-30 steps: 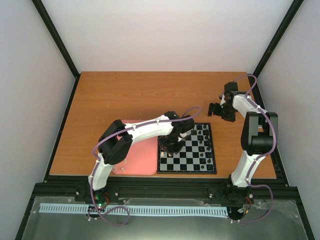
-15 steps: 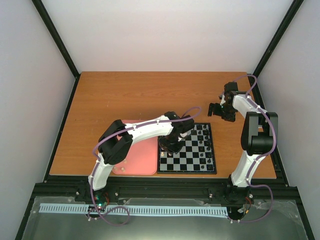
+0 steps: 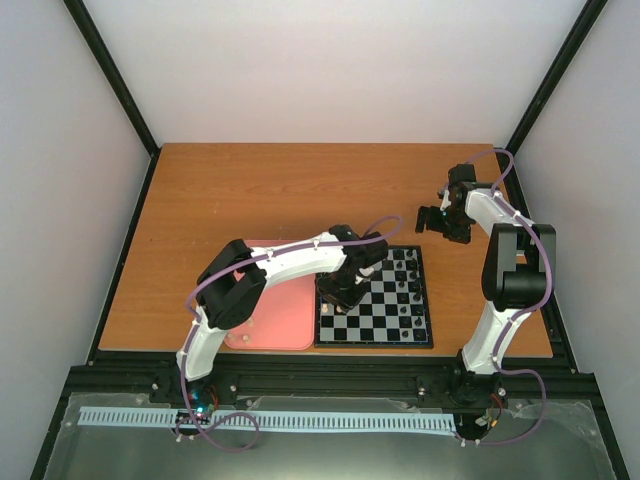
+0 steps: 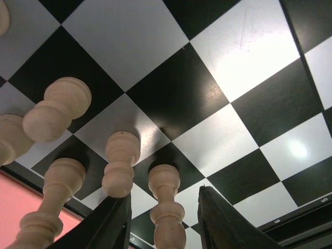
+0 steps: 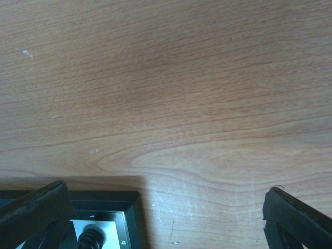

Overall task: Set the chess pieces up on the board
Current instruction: Place the chess piece on the chessboard, then pick up the chess piece from the storage box.

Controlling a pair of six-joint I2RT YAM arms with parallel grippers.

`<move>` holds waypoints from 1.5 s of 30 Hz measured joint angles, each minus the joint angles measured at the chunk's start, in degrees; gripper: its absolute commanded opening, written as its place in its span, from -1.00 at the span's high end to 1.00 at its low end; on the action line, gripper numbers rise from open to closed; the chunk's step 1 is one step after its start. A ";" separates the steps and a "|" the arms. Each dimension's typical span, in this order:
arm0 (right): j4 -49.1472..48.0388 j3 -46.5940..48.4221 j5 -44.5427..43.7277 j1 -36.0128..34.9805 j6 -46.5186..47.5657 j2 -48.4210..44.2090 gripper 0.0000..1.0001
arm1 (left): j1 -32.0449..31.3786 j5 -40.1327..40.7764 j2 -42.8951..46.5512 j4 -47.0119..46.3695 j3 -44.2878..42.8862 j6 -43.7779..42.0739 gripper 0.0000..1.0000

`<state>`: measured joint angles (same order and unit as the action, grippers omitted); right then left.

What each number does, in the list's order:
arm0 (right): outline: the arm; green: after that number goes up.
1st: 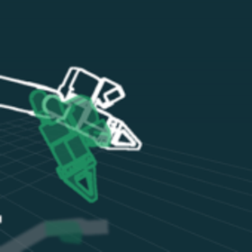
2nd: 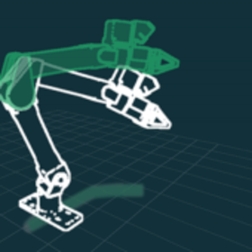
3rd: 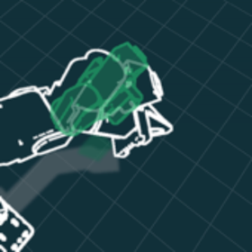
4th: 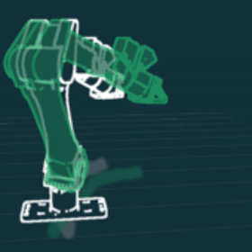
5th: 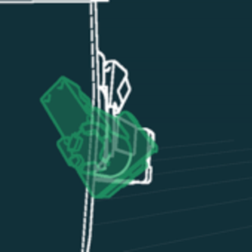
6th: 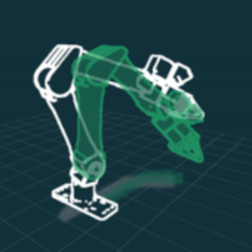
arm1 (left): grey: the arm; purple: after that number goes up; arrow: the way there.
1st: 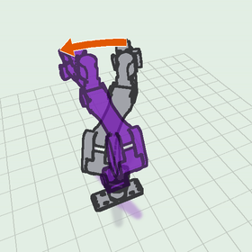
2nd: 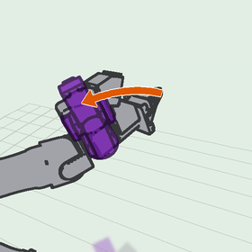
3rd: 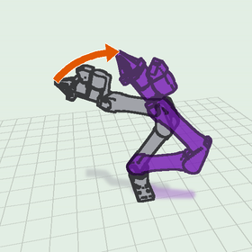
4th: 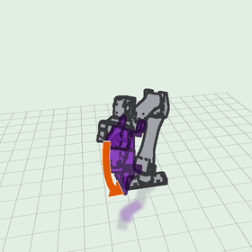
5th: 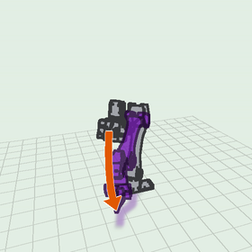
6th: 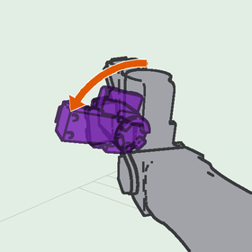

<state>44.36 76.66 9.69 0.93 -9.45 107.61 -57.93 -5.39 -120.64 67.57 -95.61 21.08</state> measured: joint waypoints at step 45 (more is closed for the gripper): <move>0.48 0.02 -0.24 0.00 0.22 0.00 -1.00 | 34.47 -1.14 46.40 4.15 45.75 12.44 0.13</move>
<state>44.84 76.69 9.45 0.93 -9.23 107.61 -23.46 -6.52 -74.24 71.72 -49.87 33.52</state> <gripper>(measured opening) 0.999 0.439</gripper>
